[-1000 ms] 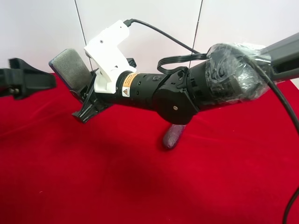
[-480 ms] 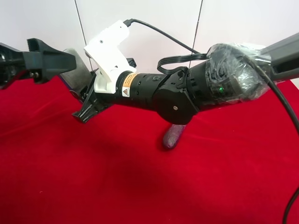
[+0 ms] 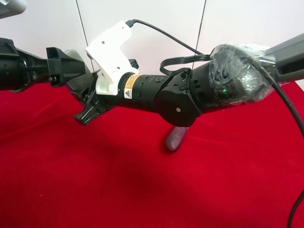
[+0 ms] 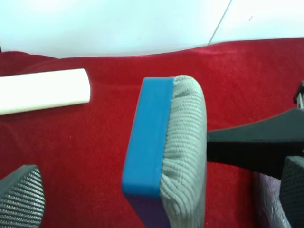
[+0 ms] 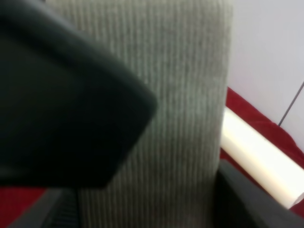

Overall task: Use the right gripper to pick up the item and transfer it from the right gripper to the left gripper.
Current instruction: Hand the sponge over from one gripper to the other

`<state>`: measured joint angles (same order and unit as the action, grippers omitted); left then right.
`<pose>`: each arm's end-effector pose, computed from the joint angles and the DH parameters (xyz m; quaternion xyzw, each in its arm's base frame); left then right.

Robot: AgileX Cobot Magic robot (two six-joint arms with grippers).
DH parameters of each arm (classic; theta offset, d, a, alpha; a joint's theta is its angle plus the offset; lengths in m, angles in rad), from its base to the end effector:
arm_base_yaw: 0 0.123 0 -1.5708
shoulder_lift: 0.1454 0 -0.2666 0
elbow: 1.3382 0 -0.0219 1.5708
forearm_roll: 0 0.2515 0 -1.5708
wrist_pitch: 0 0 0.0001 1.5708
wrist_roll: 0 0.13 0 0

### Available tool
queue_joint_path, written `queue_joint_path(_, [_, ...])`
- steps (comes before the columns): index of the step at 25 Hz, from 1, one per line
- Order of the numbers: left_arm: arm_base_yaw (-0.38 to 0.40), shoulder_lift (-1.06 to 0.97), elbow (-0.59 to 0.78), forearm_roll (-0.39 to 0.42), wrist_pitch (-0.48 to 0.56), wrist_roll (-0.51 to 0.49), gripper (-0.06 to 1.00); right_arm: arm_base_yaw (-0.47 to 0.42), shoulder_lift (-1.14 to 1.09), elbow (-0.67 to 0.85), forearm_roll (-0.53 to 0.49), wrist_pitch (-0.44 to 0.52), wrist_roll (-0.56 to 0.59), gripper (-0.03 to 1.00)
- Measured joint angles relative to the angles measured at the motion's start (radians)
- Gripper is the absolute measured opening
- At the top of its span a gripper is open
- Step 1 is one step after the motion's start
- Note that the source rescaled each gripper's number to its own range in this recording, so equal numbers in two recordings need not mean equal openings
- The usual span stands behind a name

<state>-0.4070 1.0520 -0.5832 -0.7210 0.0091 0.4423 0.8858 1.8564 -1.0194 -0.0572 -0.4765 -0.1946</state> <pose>0.2426 -0.1055 0.2486 0.0549 0.8285 -0.1897 0.5241 0.2729 0.3394 0.1746 -0.4338 0.6686 0.2000 0.5699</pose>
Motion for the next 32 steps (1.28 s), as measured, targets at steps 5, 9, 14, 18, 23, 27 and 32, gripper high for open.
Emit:
queue_joint_path(5, [0.0, 0.02, -0.049, 0.0, 0.003, 0.016, 1.0, 0.0, 0.0, 0.0, 0.0, 0.0, 0.0, 0.06])
queue_joint_path(9, [0.0, 0.065, -0.084, -0.001, 0.026, 0.023, 1.0, 0.0, 0.0, 0.0, 0.0, 0.0, 0.0, 0.06])
queue_joint_path(14, [0.0, 0.12, -0.09, -0.001, 0.034, 0.026, 1.0, 0.0, 0.0, 0.0, 0.0, 0.0, 0.0, 0.06])
queue_joint_path(18, [0.0, 0.154, -0.1, -0.001, 0.034, 0.026, 1.0, 0.0, 0.0, 0.0, 0.0, 0.0, 0.0, 0.06])
queue_joint_path(23, [0.0, 0.18, -0.119, -0.001, 0.038, 0.026, 1.0, 0.0, 0.0, 0.0, 0.0, 0.0, 0.0, 0.06])
queue_joint_path(27, [0.0, 0.189, -0.125, -0.001, 0.042, 0.026, 1.0, 0.0, 0.0, 0.0, 0.0, 0.0, 0.0, 0.06])
queue_joint_path(32, [0.0, 0.19, -0.125, -0.001, 0.045, 0.026, 0.76, 0.0, 0.0, 0.0, 0.0, 0.0, 0.0, 0.06])
